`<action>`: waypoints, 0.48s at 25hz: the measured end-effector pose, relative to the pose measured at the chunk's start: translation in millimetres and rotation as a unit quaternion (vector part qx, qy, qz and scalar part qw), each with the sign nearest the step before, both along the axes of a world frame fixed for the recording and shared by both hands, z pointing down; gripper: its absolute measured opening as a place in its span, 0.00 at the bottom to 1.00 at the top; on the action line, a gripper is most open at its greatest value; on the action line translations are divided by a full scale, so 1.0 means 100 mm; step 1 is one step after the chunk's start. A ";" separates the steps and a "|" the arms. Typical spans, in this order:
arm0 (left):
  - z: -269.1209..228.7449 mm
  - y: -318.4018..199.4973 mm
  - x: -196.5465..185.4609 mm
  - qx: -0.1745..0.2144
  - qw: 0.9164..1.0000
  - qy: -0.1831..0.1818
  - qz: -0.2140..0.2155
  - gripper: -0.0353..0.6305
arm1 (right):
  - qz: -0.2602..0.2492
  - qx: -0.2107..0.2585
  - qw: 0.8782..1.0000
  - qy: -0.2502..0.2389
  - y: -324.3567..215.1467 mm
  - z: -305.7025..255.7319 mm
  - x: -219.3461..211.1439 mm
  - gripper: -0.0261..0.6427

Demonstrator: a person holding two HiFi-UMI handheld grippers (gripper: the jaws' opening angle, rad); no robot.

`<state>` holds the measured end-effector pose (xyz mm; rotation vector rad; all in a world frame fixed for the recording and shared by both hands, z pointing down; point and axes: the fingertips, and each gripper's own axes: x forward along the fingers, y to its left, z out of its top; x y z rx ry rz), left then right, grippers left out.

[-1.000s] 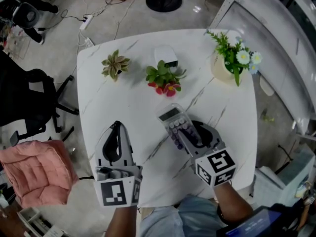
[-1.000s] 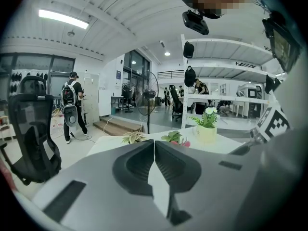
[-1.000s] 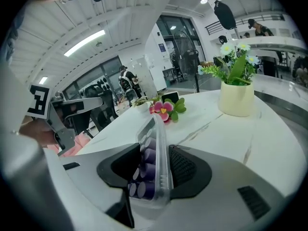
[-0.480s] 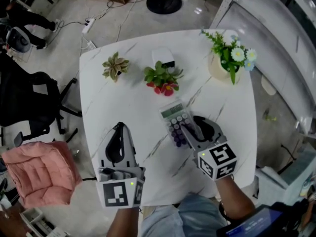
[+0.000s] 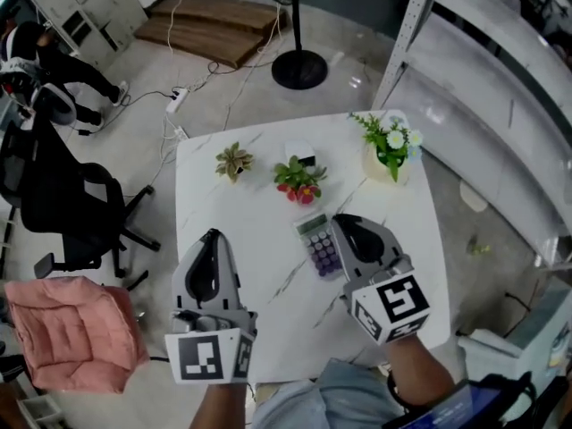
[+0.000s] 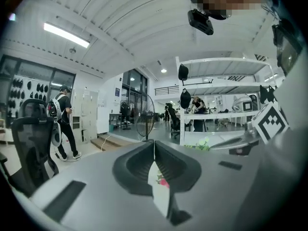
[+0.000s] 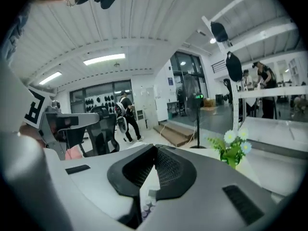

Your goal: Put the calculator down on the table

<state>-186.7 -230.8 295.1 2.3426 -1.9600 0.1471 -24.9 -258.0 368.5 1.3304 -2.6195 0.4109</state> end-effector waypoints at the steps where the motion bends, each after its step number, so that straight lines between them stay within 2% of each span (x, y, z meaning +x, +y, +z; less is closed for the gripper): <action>1: -0.11 0.03 0.01 0.007 1.000 -0.003 0.003 0.07 | 0.005 0.014 1.000 -0.001 0.02 -0.13 -0.01 0.07; 6: -0.59 0.20 0.02 0.057 0.998 -0.009 0.014 0.07 | 0.007 0.061 0.998 0.000 0.19 -0.61 -0.12 0.07; 12: -0.76 0.31 0.01 0.078 0.997 0.000 0.021 0.07 | 0.017 0.092 0.996 0.011 0.31 -0.88 -0.16 0.06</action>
